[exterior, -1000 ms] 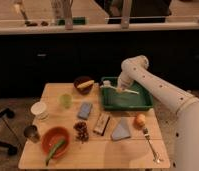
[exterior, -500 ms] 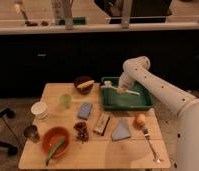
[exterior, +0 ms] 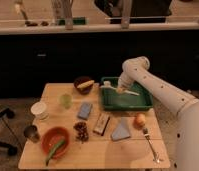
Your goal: Place brush in tray
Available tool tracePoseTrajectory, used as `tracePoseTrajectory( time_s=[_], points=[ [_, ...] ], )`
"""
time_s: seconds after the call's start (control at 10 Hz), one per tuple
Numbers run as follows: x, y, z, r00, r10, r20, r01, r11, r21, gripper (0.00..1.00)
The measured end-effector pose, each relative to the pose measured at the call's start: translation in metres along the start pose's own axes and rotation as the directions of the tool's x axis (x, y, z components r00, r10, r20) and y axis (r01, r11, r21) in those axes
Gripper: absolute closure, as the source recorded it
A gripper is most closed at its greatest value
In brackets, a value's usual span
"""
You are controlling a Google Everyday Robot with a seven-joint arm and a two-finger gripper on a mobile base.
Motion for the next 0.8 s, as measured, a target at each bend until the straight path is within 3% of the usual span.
tracePoseTrajectory(
  time_s=[0.1, 0.3, 0.6, 0.7, 0.8],
  points=[
    [-0.004, -0.002, 0.001, 1.0, -0.016, 0.018, 0.016, 1.0, -0.003, 0.96],
    [-0.002, -0.006, 0.0, 0.998, -0.029, 0.047, 0.029, 1.0, -0.007, 1.0],
    [0.003, -0.012, 0.002, 0.995, -0.037, 0.093, 0.039, 0.999, -0.023, 1.0],
    [0.007, -0.013, 0.001, 0.995, -0.029, 0.098, 0.031, 0.999, -0.026, 0.97],
    [0.013, -0.016, 0.0, 0.994, -0.019, 0.105, 0.023, 0.999, -0.032, 0.86]
  ],
)
